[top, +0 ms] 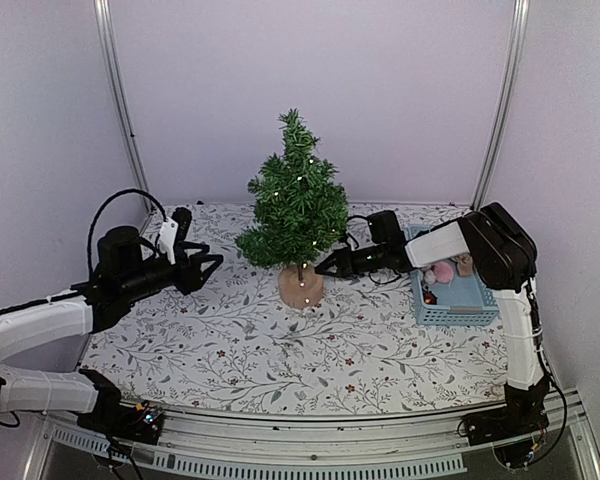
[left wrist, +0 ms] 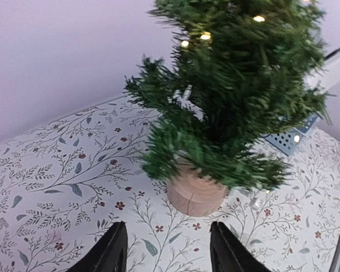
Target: Decorate the small christmas tree
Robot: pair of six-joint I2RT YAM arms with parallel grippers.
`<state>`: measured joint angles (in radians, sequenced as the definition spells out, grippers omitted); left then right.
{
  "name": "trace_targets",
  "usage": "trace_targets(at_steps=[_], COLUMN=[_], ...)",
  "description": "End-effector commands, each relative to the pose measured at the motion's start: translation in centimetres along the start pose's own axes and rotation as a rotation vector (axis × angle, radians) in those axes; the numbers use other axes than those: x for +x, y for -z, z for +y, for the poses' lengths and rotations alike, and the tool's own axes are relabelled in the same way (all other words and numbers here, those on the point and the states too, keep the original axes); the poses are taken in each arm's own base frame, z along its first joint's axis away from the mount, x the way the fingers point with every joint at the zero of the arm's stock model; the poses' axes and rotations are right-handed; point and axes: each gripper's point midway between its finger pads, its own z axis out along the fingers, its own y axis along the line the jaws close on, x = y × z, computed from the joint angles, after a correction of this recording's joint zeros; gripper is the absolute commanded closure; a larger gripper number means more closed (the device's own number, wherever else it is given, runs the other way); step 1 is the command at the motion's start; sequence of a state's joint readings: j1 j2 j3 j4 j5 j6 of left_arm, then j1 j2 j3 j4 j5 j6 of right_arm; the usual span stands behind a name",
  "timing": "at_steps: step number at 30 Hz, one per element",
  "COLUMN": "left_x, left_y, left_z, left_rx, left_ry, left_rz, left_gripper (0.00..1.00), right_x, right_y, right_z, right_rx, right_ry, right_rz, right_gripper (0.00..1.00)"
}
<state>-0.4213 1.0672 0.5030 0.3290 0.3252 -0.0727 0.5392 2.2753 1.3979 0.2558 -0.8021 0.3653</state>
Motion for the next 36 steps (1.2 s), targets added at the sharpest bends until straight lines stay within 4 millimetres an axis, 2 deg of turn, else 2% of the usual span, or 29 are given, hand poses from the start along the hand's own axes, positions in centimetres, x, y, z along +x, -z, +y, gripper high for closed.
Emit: trace_targets(at_steps=[1,6,8,10,14,20,29,36], left_x=[0.7,3.2,4.5,5.2,6.3,7.1,7.7,8.0], left_y=[1.0,1.5,1.2,0.6,-1.4,-5.9,-10.7,-12.2], left_z=[-2.9,-6.0,-7.6,-8.3,-10.9,-14.7,-15.5,-14.6], left_rx=[-0.005,0.015,0.042,0.027,0.066,0.135,0.115,0.069], left_ry=[-0.064,-0.052,-0.058,-0.054,-0.072,-0.141,-0.208,-0.231], left_rz=[-0.031,-0.012,0.007,0.013,0.026,0.036,0.016,0.018], left_gripper=[0.46,0.46,0.45,0.45,0.46,0.53,0.63,0.72], right_x=[-0.8,-1.9,-1.8,-1.5,-1.2,-1.0,-0.9,-1.5], right_y=[1.7,3.3,3.6,3.9,4.8,6.8,9.0,10.0], right_z=[1.1,2.1,1.9,1.5,1.4,2.1,4.2,5.4], right_rx=[0.019,0.033,0.034,0.04,0.05,0.068,0.07,0.066], right_ry=[-0.025,-0.031,-0.046,-0.061,-0.079,-0.09,-0.09,-0.073], right_rz=[0.007,-0.021,-0.018,-0.014,-0.02,-0.041,-0.068,-0.089], right_gripper=[0.6,0.52,0.5,0.48,0.48,0.48,0.48,0.48])
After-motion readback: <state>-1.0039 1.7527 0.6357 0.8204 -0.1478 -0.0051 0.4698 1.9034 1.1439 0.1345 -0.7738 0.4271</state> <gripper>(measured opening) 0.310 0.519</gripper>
